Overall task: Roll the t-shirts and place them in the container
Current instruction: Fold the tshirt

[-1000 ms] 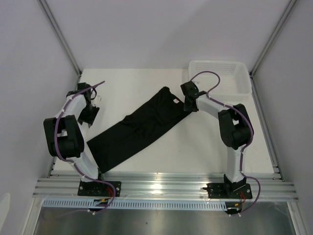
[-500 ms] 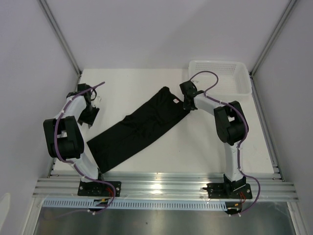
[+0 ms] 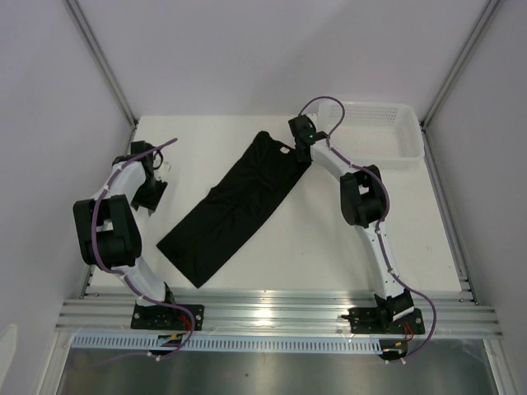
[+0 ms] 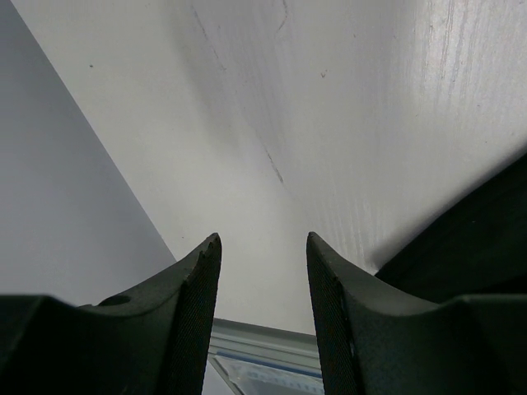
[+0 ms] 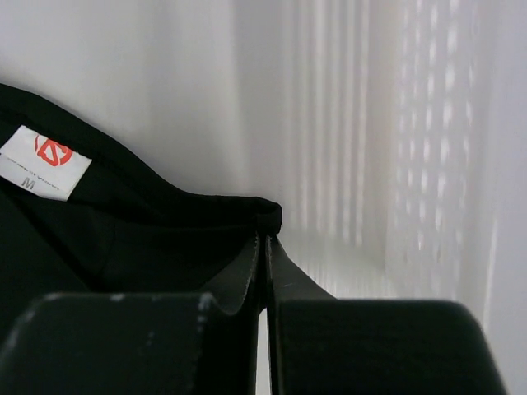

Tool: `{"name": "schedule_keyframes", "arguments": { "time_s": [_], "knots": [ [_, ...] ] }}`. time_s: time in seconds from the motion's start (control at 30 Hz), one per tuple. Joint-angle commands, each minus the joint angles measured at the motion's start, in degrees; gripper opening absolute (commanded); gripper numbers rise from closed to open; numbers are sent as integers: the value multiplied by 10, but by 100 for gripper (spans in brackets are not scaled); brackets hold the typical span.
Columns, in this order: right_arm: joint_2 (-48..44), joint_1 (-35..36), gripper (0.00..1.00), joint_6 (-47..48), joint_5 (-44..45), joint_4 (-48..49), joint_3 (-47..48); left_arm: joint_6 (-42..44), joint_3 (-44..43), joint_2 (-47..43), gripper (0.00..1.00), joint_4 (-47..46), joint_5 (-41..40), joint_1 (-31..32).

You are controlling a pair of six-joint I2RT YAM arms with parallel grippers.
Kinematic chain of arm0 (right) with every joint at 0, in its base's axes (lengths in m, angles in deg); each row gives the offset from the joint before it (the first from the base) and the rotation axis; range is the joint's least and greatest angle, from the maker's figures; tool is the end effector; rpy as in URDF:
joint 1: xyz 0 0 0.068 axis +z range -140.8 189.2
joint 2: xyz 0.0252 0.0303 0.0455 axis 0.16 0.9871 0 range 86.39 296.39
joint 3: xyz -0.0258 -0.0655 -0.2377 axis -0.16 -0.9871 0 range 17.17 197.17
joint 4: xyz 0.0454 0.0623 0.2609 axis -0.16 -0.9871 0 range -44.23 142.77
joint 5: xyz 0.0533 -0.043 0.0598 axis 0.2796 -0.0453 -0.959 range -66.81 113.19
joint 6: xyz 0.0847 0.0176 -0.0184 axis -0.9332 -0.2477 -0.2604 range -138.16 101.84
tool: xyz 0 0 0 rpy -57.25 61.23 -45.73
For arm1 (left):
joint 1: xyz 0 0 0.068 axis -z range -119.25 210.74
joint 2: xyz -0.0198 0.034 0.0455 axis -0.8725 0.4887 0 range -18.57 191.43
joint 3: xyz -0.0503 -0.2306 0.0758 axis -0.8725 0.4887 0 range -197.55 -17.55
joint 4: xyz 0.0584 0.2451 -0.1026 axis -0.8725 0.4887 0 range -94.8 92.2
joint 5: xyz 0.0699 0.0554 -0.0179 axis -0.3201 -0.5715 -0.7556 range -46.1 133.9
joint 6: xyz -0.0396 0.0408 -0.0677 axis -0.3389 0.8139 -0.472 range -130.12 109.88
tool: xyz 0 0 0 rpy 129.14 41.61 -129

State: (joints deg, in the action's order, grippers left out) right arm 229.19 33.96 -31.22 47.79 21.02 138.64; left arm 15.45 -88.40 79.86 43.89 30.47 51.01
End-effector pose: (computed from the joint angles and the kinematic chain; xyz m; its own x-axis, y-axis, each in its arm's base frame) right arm 0.5201 0.2037 0.1039 -0.7420 -0.1157 -0.6604 0.0146 0.9820 -0.1884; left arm 0.3374 0.0764 0.1374 -0.9581 0.2615 -0.1167 0.2158 0.9272 0.3060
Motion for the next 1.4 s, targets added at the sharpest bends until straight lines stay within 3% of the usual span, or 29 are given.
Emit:
{"name": "schedule_keyframes", "arguments": {
  "time_s": [0.0,0.1,0.53,0.67,0.7,0.87,1.13,1.37],
  "knots": [
    [71,-12,0,60,-1,-57,92,6,-2,-27,49,-5,-7,-6],
    [102,-11,1,108,-15,-41,150,6,-2,-29,49,-4,-8,-5],
    [143,-26,3,166,-31,72,207,-3,-3,-29,49,-2,-2,-6],
    [136,-27,21,174,-42,89,214,-5,-8,-29,49,4,0,-6],
    [125,-26,33,177,-50,88,214,-6,-7,-30,49,4,1,-6],
    [78,-24,45,178,-46,94,197,-6,-10,-34,49,4,5,-6],
    [-16,-1,51,191,-77,135,161,-13,-13,-52,50,11,17,-5],
    [-108,70,49,213,-236,108,94,-31,-6,-71,50,15,40,-6]
  ]
}}
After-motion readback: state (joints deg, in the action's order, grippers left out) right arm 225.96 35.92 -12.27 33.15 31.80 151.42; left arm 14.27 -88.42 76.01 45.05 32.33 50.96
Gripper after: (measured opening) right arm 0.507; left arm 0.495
